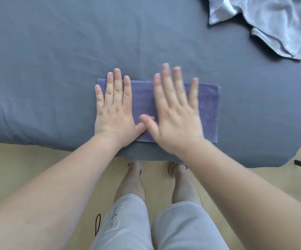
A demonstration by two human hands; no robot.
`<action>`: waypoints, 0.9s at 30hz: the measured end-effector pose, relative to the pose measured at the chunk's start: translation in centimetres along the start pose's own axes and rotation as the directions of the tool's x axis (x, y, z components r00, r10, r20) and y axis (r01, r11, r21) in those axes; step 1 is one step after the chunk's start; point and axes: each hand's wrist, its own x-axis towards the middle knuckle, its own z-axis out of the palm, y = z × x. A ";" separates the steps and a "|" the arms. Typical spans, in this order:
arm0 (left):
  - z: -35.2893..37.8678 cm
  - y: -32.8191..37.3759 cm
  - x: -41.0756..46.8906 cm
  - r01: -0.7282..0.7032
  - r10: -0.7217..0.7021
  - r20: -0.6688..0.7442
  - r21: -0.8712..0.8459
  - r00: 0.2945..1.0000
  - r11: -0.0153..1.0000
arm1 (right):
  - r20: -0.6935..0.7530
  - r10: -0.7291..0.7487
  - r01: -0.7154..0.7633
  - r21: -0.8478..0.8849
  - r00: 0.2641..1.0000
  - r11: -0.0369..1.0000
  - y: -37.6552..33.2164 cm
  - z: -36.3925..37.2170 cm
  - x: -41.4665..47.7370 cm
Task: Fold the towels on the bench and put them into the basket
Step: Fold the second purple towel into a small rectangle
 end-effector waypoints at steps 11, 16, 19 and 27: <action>-0.3 -2.6 -0.5 -0.089 0.089 0.004 -0.012 0.996 0.996 | 0.098 0.175 -0.168 -0.070 0.980 0.983 6.6 2.7 -1.8; -1.0 -4.6 -1.4 -0.106 0.105 -0.024 -0.040 0.994 0.994 | 0.074 0.274 -0.266 -0.101 0.959 0.959 3.9 1.1 -1.5; -1.2 -5.2 -2.2 -0.045 0.022 -0.121 -0.186 0.992 0.981 | 0.016 0.138 -0.138 -0.028 0.990 0.990 -1.0 0.8 -0.9; -1.0 -6.4 -2.9 0.138 -0.211 -0.192 -0.335 0.958 0.932 | 0.085 0.189 -0.185 -0.048 0.978 0.982 -3.1 4.0 0.0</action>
